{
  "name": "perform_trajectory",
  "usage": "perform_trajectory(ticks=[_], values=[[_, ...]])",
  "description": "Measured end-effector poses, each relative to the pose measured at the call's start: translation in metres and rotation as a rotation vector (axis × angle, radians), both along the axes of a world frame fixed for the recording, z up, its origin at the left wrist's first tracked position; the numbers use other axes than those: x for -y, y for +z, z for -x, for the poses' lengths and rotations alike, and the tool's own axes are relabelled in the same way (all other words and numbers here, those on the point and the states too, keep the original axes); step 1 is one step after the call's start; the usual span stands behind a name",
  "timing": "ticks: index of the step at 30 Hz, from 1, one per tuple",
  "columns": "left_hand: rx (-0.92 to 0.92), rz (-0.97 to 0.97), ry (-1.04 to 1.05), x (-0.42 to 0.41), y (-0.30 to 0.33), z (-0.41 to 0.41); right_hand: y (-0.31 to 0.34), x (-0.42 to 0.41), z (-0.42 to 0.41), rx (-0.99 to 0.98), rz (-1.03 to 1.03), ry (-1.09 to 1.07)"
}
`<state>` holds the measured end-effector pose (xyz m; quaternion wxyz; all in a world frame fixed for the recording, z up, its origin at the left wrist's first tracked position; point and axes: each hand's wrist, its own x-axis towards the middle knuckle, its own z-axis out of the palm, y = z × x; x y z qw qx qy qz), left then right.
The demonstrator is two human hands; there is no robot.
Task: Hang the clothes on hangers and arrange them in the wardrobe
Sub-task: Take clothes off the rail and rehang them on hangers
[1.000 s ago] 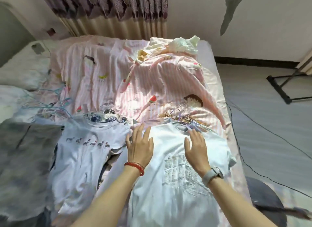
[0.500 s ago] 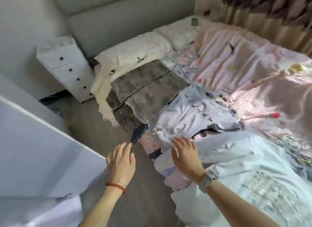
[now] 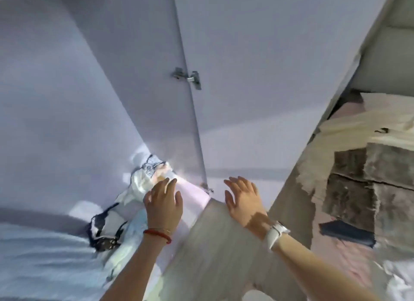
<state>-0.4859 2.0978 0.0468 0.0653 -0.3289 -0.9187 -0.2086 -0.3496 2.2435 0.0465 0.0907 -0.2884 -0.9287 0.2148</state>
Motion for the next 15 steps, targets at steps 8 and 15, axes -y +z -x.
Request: perform_trajectory(ticks=[8, 15], values=[[-0.073, 0.021, 0.511, 0.1, 0.047, 0.072, 0.024, 0.052, 0.169, -0.163, 0.037, 0.569], [-0.326, 0.001, 0.989, 0.186, 0.119, 0.088, 0.071, 0.134, 0.271, -0.292, 0.14, 0.982]])
